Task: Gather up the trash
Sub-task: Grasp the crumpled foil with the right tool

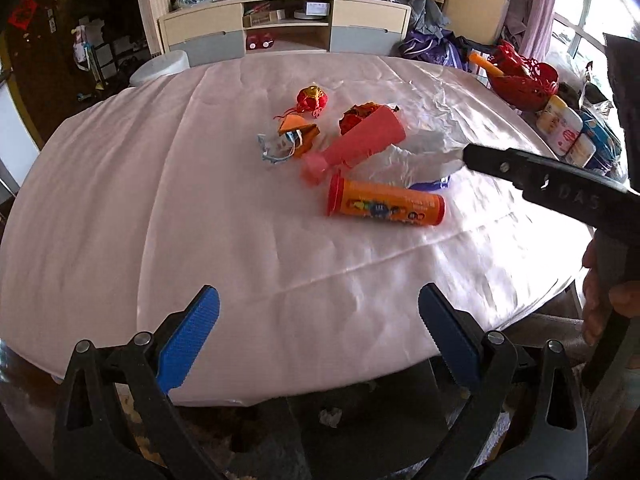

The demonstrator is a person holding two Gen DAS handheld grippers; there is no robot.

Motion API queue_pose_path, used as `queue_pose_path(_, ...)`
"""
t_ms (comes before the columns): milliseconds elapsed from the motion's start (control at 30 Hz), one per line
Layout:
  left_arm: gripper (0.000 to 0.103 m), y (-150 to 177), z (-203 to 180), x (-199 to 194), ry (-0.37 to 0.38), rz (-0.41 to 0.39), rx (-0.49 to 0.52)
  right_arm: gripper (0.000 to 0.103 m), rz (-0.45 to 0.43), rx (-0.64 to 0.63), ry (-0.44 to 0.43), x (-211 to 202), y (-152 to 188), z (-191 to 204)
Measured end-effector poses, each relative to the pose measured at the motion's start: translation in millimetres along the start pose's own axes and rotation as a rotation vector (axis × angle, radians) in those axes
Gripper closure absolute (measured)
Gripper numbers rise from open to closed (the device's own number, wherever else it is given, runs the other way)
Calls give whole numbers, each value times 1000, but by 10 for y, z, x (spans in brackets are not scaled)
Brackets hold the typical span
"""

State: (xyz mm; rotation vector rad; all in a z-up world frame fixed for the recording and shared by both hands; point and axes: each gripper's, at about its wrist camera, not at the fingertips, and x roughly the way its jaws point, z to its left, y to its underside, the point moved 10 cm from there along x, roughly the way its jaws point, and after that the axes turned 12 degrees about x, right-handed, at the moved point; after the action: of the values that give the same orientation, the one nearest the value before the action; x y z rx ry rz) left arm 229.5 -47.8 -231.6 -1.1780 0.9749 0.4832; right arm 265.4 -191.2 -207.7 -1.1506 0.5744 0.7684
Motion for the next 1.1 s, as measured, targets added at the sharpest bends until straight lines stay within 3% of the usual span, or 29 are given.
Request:
queue_pose_path(67, 8, -53, 4, 56, 2, 4, -1, 41, 24, 0, -9, 77, 18, 8)
queue_pose_path(133, 8, -105, 8, 110, 5, 7, -4, 51, 33, -3, -20, 104, 15, 21)
queue_pose_path(200, 8, -156, 31, 176, 4, 12, -12, 69, 33, -11, -27, 113, 0, 39)
queue_pose_path(467, 8, -369, 127, 311, 5, 0, -26, 97, 2, -16, -45, 85, -75, 36)
queue_pose_path(633, 9, -421, 74, 410, 31, 9, -26, 97, -88, -15, -27, -119, -273, -29)
queue_pose_path(900, 8, -530, -337, 541, 53, 15, 100, 97, -180, 42, -4, -399, -514, -328)
queue_pose_path(1100, 8, -590, -538, 680, 52, 25, 166, 97, -195, 78, 2, -464, -573, -536)
